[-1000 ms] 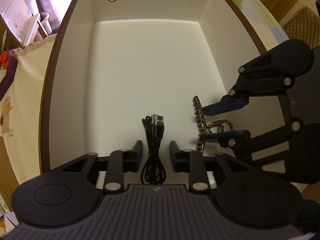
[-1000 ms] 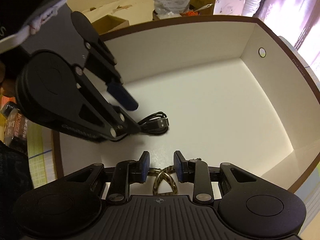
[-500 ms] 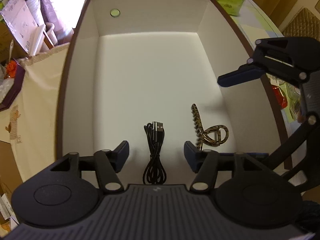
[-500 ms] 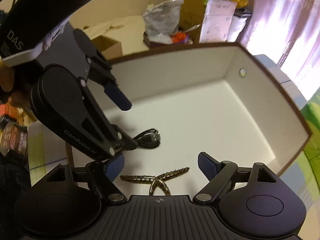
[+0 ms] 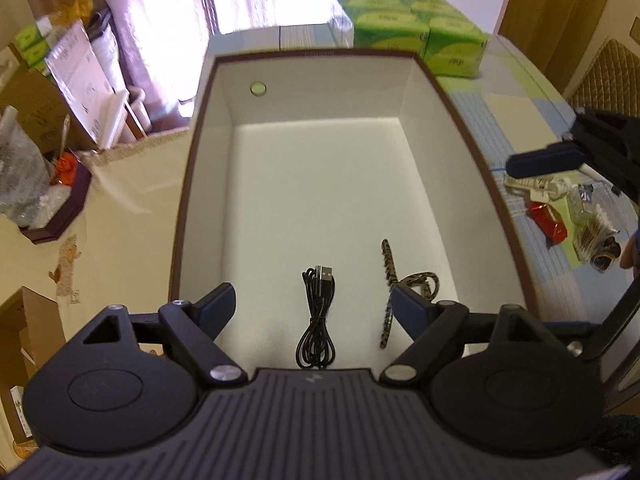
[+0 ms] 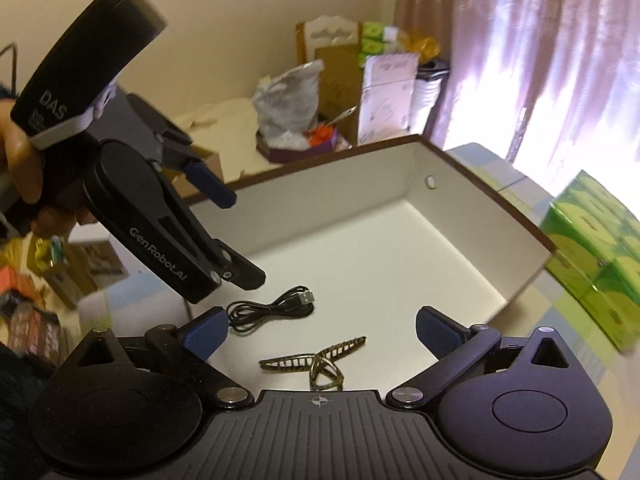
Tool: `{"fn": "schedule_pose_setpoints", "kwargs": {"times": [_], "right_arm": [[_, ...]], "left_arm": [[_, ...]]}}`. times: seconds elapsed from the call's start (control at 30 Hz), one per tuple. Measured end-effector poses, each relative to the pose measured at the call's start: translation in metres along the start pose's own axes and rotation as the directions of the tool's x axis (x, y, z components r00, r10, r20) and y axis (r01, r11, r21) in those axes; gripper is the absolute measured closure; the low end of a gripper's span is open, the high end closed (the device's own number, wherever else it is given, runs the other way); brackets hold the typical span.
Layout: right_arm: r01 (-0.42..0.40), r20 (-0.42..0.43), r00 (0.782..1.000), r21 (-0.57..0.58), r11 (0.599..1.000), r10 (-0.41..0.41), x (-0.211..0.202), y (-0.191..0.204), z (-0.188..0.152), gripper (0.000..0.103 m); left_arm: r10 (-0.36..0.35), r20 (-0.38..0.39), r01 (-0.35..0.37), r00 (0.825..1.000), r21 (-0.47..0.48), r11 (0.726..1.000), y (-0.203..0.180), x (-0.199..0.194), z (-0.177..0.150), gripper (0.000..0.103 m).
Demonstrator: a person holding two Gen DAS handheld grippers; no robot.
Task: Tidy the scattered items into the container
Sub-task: 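Lower the cable and claw clip into the box and open both tools, then move both tools back toward the remaining items on the table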
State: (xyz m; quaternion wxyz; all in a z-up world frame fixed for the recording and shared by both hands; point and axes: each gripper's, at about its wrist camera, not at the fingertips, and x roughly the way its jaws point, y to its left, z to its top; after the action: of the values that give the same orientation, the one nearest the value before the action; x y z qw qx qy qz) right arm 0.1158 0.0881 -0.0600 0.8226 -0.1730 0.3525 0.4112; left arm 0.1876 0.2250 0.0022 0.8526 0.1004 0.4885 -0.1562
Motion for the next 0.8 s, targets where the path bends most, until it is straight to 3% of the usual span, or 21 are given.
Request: {"fn": "schedule_pose_setpoints", "kwargs": {"times": [0.2,0.4,0.8], "right_arm": [[-0.002,0.071,0.997,0.089,0.996,-0.004,-0.045,0.010,-0.013,0.000],[-0.021,0.114,0.994,0.158,0.987,0.003,-0.089,0.012,-0.031,0.000],[-0.010,0.108,0.994,0.288,0.958,-0.022,-0.151,-0.001,-0.085,0.000]], "left_arm": [[0.017,0.044,-0.015,0.999,-0.043,0.999,-0.014,-0.031,-0.016,0.014],[0.024,0.037,-0.021,0.999,-0.078,0.997,-0.033,-0.048,-0.034,0.014],[-0.027,-0.003,0.027,1.000,-0.092,0.995,-0.094,-0.057,-0.053,0.014]]}}
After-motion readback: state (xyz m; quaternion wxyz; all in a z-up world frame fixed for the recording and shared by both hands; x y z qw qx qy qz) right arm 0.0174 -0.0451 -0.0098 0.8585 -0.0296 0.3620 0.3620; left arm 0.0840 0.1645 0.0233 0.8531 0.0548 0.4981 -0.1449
